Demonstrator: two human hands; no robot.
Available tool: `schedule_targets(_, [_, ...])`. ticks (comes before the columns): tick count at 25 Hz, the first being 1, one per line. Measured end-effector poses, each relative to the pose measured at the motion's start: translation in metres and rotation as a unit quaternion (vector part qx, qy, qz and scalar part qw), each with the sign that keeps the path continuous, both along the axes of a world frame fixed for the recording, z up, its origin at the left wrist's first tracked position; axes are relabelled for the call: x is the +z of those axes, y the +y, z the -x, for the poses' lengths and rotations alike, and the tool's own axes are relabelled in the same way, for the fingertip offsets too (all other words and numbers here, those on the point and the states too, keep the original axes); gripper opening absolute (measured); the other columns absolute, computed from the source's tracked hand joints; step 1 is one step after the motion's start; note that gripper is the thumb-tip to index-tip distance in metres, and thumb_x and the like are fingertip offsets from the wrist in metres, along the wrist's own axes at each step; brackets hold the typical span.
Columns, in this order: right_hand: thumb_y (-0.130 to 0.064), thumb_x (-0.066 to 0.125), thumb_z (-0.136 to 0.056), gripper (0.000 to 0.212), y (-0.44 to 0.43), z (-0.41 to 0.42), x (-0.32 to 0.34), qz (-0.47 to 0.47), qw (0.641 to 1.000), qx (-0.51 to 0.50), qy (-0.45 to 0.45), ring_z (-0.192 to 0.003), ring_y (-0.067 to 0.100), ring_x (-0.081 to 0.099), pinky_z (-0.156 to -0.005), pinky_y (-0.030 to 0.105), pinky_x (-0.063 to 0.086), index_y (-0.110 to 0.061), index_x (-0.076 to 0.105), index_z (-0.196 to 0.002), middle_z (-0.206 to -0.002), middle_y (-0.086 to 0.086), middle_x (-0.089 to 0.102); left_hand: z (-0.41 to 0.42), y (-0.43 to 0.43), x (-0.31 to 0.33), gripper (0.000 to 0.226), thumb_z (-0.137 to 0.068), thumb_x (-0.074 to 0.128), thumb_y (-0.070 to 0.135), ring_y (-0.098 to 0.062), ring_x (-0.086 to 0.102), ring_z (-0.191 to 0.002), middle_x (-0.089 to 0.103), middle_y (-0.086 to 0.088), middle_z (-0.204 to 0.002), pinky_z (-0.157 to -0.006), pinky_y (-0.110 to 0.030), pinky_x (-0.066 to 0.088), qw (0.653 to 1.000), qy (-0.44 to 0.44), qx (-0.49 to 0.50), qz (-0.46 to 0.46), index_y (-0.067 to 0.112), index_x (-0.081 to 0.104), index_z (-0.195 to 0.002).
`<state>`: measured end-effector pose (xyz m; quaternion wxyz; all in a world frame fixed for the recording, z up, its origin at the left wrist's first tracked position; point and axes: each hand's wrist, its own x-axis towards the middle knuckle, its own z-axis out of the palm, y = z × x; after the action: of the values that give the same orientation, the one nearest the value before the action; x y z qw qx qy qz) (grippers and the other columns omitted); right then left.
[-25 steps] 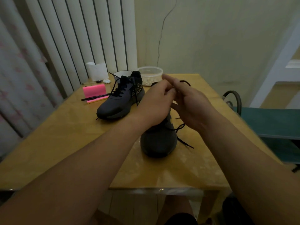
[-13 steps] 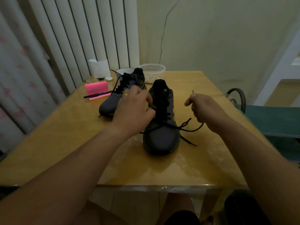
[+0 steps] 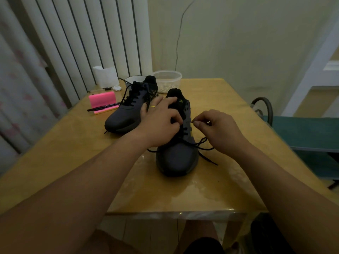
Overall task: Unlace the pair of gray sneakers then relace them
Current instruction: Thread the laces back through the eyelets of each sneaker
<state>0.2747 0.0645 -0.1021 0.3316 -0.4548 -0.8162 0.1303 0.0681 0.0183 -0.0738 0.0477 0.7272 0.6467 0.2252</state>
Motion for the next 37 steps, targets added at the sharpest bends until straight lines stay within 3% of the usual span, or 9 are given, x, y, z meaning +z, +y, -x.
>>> schedule_targets(2, [-0.028, 0.066, -0.102, 0.013, -0.001, 0.002, 0.001, -0.019, 1.0, 0.008, -0.002, -0.089, 0.006, 0.055, -0.072, 0.013, 0.038, -0.022, 0.076, -0.107, -0.098, -0.008, 0.067, -0.002, -0.001, -0.004, 0.017, -0.099, 0.063, 0.031, -0.016, 0.0, -0.16, 0.022, 0.016, -0.17, -0.126, -0.061, -0.007, 0.999, -0.032, 0.0, 0.012, 0.047, 0.067, -0.094])
schedule_targets(7, [-0.03, 0.062, -0.102, 0.016, -0.006, 0.005, 0.009, -0.032, 0.998, 0.019, -0.056, -0.087, 0.017, 0.058, -0.076, 0.04, 0.051, -0.019, 0.074, -0.101, -0.093, -0.003, 0.063, -0.006, -0.004, -0.014, 0.02, -0.1, 0.062, 0.028, -0.016, 0.002, -0.16, 0.027, 0.017, -0.168, -0.126, -0.062, -0.004, 0.996, -0.082, 0.001, -0.023, 0.046, 0.067, -0.092])
schedule_targets(17, [-0.023, 0.057, -0.102, 0.019, -0.005, 0.015, 0.033, -0.002, 0.992, 0.039, -0.116, -0.082, 0.02, 0.059, -0.073, 0.042, 0.052, -0.012, 0.071, -0.095, -0.086, 0.001, 0.064, -0.006, -0.001, -0.031, 0.009, -0.097, 0.067, 0.03, -0.021, 0.014, -0.158, 0.046, 0.016, -0.155, -0.125, -0.062, 0.006, 0.994, -0.061, -0.002, -0.096, 0.036, 0.071, -0.101])
schedule_targets(22, [-0.026, 0.058, -0.103, 0.018, 0.001, 0.02, 0.037, 0.031, 0.988, 0.038, -0.149, -0.083, 0.019, 0.058, -0.073, 0.04, 0.05, -0.015, 0.07, -0.096, -0.086, -0.001, 0.062, -0.001, 0.003, -0.028, 0.011, -0.094, 0.07, 0.043, -0.016, 0.024, -0.151, 0.051, 0.018, -0.144, -0.12, -0.05, 0.019, 0.993, -0.031, 0.013, -0.111, 0.037, 0.064, -0.1])
schedule_targets(27, [-0.024, 0.063, -0.102, 0.019, 0.001, 0.017, 0.023, 0.08, 0.995, 0.049, -0.034, -0.071, 0.007, 0.052, -0.059, 0.022, 0.039, -0.025, 0.064, -0.084, -0.077, -0.009, 0.059, 0.0, 0.007, -0.013, 0.02, -0.097, 0.064, 0.046, -0.016, 0.021, -0.149, 0.047, 0.021, -0.145, -0.115, -0.05, 0.02, 0.998, 0.023, 0.008, -0.055, 0.043, 0.07, -0.116])
schedule_targets(32, [-0.028, 0.067, -0.102, 0.014, -0.003, 0.016, 0.016, 0.124, 0.991, 0.024, 0.044, -0.07, 0.008, 0.06, -0.061, 0.026, 0.044, -0.021, 0.071, -0.091, -0.082, -0.006, 0.069, -0.003, 0.013, 0.003, 0.006, -0.099, 0.065, 0.047, -0.017, 0.022, -0.144, 0.047, 0.021, -0.14, -0.111, -0.049, 0.022, 0.999, 0.029, 0.016, 0.01, 0.046, 0.07, -0.102])
schedule_targets(35, [-0.032, 0.063, -0.104, 0.019, -0.007, 0.016, 0.016, 0.251, 0.955, 0.044, 0.15, -0.077, 0.017, 0.071, -0.071, 0.034, 0.056, -0.014, 0.068, -0.104, -0.087, 0.003, 0.074, -0.003, 0.017, 0.012, 0.007, -0.102, 0.062, 0.042, -0.022, 0.031, -0.138, 0.051, 0.016, -0.131, -0.11, -0.053, 0.031, 0.999, 0.034, -0.004, 0.04, 0.043, 0.063, -0.096])
schedule_targets(37, [-0.042, 0.065, -0.101, 0.029, -0.009, 0.015, 0.014, 0.299, 0.94, 0.053, 0.157, -0.086, 0.02, 0.072, -0.08, 0.039, 0.057, -0.015, 0.065, -0.11, -0.094, 0.005, 0.074, -0.003, 0.019, 0.012, 0.014, -0.104, 0.059, 0.036, -0.025, 0.045, -0.125, 0.055, 0.011, -0.114, -0.105, -0.056, 0.041, 0.998, 0.02, -0.031, 0.047, 0.041, 0.059, -0.091])
